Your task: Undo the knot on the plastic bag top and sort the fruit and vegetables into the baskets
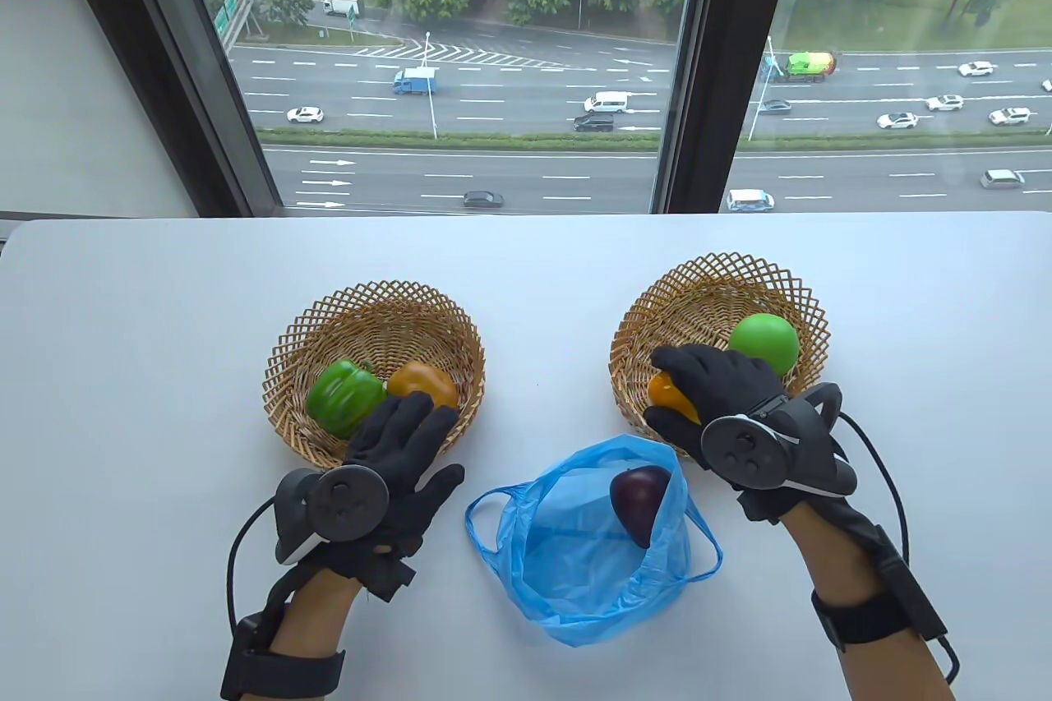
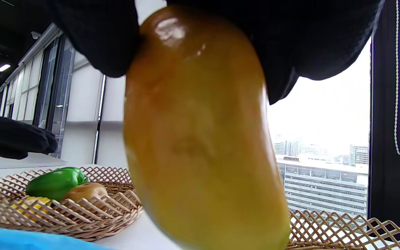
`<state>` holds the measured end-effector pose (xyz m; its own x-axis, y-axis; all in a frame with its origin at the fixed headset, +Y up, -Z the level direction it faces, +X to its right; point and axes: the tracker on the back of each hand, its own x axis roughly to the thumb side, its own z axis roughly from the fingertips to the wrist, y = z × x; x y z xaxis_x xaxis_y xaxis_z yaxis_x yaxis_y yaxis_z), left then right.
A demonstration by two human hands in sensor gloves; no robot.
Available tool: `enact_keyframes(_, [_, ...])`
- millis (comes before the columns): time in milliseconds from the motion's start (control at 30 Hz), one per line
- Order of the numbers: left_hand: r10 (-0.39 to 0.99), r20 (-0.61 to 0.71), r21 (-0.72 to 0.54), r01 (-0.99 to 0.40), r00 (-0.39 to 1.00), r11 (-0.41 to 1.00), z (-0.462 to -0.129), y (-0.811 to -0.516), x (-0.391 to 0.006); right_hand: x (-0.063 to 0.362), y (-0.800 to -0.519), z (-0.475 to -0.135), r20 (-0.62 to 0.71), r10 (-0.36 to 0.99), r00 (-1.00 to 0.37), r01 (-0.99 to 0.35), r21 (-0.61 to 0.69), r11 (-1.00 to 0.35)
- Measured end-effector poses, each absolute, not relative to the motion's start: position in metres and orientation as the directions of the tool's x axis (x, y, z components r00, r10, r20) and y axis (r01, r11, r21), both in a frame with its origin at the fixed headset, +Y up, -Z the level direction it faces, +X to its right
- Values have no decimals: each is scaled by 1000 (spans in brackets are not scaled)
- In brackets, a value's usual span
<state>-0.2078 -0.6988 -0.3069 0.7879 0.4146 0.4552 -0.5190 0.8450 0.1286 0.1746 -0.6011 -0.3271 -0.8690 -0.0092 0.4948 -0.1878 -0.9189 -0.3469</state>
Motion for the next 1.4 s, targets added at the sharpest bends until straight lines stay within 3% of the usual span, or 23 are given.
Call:
enact_keyframes(833, [416,456,129,-521,787,844,-307,-699,-208,242,-636,-367,302,187,-935,-300,-387,-872])
enact_keyframes(1400, [412,459,120,-515,787,849,-307,-700,-207,260,-661,-381,296,311,-903,-389,-260,-884])
